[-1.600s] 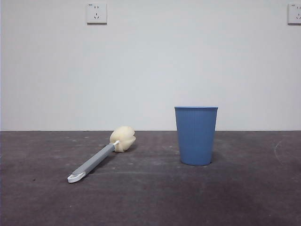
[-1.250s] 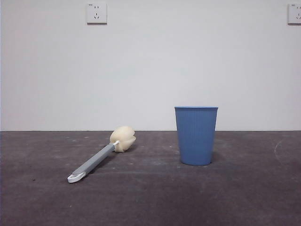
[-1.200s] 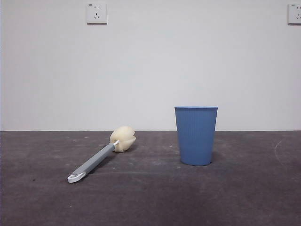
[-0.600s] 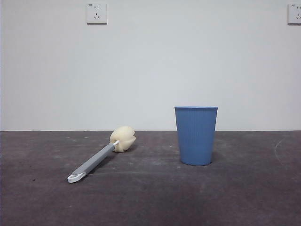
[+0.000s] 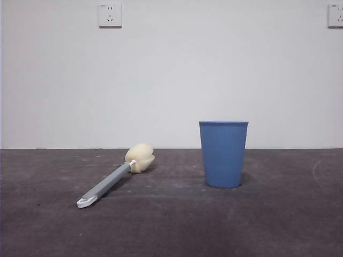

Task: Pick up the cup brush,pick up the cup,insert the brush into the cup,clean the cup,put the cup brush back,put the cup back to the fixed position on the table

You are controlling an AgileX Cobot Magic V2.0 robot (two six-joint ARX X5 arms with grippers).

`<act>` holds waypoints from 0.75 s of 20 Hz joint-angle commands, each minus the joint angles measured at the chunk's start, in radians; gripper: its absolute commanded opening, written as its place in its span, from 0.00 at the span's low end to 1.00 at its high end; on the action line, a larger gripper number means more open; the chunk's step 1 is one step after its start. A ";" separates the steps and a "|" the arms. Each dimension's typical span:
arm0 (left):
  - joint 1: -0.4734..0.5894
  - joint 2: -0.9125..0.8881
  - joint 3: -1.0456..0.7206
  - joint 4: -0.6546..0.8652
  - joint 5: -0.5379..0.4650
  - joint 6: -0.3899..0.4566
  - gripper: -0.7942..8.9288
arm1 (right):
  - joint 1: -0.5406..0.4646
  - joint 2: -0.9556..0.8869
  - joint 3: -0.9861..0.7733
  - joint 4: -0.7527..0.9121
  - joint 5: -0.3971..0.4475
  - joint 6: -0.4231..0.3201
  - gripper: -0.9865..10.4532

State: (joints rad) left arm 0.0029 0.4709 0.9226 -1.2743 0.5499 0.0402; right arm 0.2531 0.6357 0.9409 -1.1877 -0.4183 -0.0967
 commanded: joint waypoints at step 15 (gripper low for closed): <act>-0.188 0.372 0.002 0.377 -0.063 -0.066 0.76 | -0.001 0.027 0.000 0.058 0.002 0.029 0.66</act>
State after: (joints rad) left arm -0.1772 0.8379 0.9234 -0.9054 0.4911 -0.0048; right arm 0.2531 0.6628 0.9409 -1.1332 -0.4171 -0.0750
